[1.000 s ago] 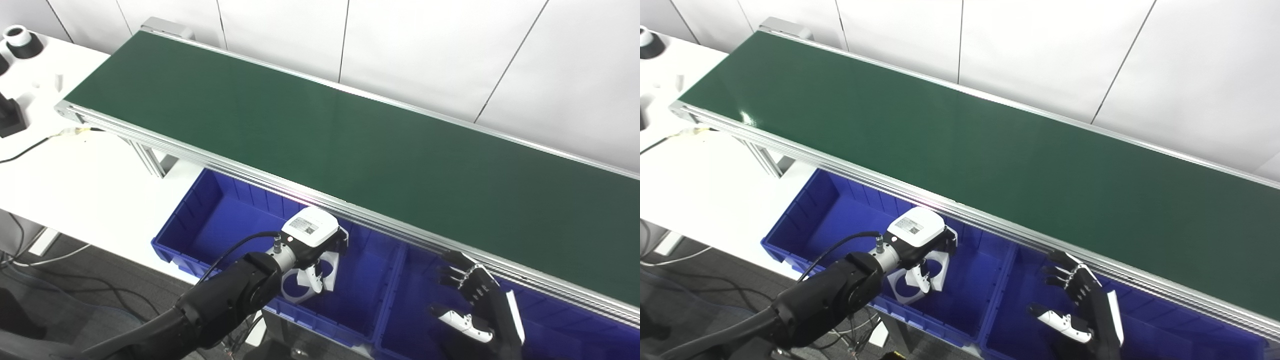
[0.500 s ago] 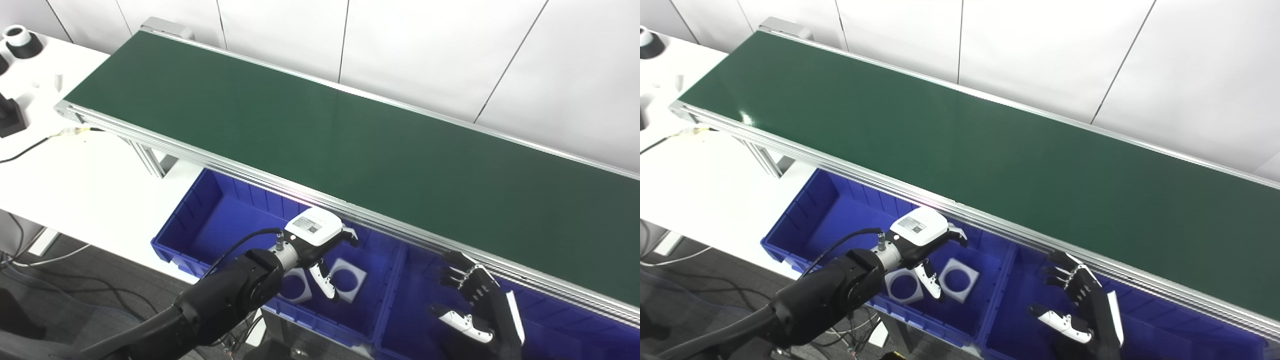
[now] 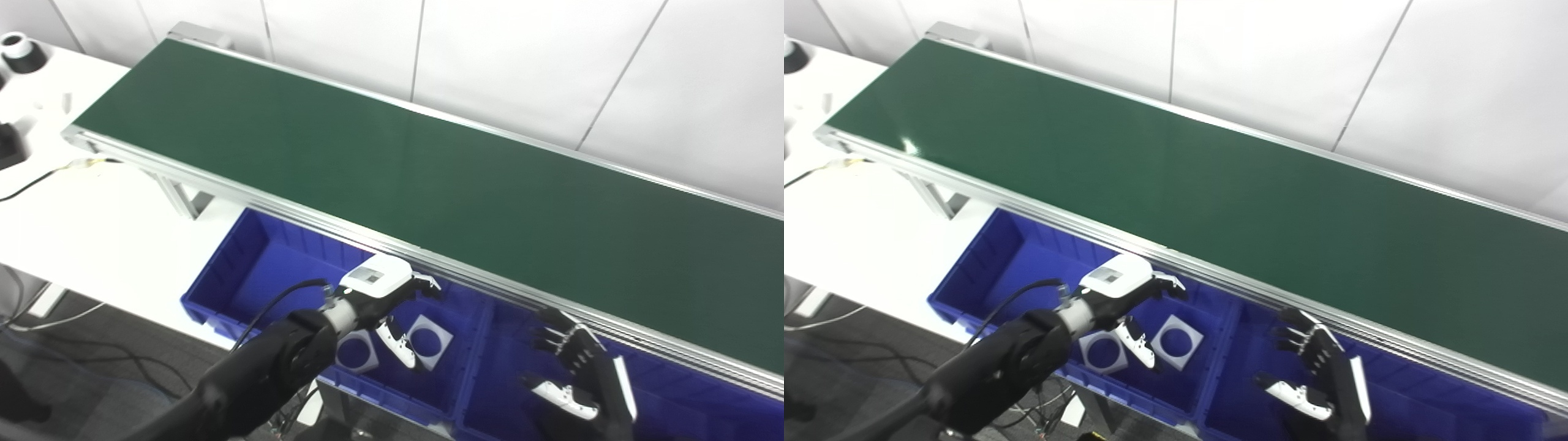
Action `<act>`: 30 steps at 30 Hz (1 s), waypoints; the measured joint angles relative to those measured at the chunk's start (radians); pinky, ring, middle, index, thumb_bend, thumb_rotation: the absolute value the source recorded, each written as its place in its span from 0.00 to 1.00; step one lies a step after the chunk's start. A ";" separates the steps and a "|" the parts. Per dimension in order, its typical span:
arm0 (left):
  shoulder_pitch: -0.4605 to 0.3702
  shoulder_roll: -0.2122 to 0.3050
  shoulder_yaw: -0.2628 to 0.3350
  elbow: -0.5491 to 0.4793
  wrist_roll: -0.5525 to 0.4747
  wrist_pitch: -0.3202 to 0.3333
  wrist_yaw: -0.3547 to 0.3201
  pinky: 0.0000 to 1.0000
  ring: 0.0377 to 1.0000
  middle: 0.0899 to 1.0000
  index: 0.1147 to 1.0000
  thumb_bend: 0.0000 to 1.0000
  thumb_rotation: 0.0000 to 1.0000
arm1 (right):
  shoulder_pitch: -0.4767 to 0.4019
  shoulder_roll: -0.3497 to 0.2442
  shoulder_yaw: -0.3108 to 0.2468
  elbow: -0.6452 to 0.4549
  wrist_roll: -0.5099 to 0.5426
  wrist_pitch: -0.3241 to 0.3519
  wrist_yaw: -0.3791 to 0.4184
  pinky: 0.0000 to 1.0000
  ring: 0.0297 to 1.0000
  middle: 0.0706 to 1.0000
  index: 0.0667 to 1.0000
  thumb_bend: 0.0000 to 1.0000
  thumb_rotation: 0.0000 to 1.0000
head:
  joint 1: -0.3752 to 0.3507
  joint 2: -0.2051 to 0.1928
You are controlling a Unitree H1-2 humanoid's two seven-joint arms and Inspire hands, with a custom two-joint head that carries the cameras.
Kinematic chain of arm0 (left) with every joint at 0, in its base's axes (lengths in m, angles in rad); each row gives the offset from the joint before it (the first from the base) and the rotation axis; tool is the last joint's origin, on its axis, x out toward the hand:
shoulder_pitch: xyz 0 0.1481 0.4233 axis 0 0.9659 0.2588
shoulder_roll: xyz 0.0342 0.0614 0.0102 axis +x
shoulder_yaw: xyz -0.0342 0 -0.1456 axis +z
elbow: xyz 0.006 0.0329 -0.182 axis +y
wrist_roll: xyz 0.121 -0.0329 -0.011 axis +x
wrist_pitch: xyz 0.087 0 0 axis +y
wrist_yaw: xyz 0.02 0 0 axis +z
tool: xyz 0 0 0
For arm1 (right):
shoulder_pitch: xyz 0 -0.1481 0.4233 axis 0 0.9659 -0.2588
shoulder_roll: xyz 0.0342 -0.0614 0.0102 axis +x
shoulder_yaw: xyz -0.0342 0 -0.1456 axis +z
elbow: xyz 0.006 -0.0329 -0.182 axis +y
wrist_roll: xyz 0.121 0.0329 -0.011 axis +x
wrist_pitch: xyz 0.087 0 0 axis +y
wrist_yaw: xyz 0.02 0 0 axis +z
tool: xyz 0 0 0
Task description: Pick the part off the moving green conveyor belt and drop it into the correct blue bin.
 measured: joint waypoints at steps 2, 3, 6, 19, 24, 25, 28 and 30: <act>0.031 -0.029 0.003 -0.043 -0.058 -0.006 -0.011 0.57 0.66 0.69 0.68 1.00 0.29 | -0.001 0.003 0.007 -0.001 -0.005 0.000 -0.003 0.63 0.69 0.75 0.73 0.86 0.22 | -0.090 -0.006; 0.046 -0.044 0.009 -0.057 -0.114 -0.008 -0.026 0.59 0.66 0.69 0.68 1.00 0.28 | -0.001 0.006 0.014 -0.001 -0.014 0.000 -0.011 0.63 0.69 0.75 0.73 0.86 0.23 | -0.101 -0.006; 0.078 -0.072 0.056 -0.063 -0.296 -0.008 -0.072 0.60 0.66 0.67 0.68 1.00 0.28 | -0.001 0.018 0.031 -0.001 -0.043 0.000 -0.033 0.63 0.68 0.76 0.73 0.85 0.23 | -0.160 -0.012; 0.093 -0.071 0.204 0.156 -0.519 -0.160 -0.048 0.61 0.66 0.67 0.65 0.85 0.02 | -0.001 0.093 0.118 0.023 -0.170 0.000 -0.161 0.62 0.68 0.77 0.72 0.86 0.26 | -0.477 -0.040; 0.060 -0.070 0.188 0.273 -0.447 -0.232 -0.002 0.60 0.66 0.65 0.64 0.85 0.04 | -0.001 0.083 0.131 0.024 -0.187 0.000 -0.193 0.61 0.68 0.77 0.72 0.85 0.27 | -0.445 -0.061; 0.056 -0.071 0.178 0.290 -0.428 -0.246 0.006 0.61 0.66 0.65 0.64 0.85 0.05 | 0.000 0.078 0.135 0.024 -0.187 0.000 -0.194 0.61 0.68 0.77 0.72 0.86 0.27 | -0.433 -0.066; 0.053 -0.089 0.165 0.297 -0.396 -0.249 0.020 0.61 0.65 0.65 0.63 0.86 0.05 | 0.007 0.065 0.137 0.024 -0.182 0.000 -0.195 0.62 0.68 0.77 0.73 0.86 0.27 | -0.391 -0.071; 0.052 -0.107 0.158 0.300 -0.375 -0.249 0.036 0.59 0.64 0.64 0.63 0.86 0.05 | 0.013 0.053 0.137 0.024 -0.174 0.000 -0.193 0.61 0.68 0.77 0.73 0.86 0.28 | -0.344 -0.074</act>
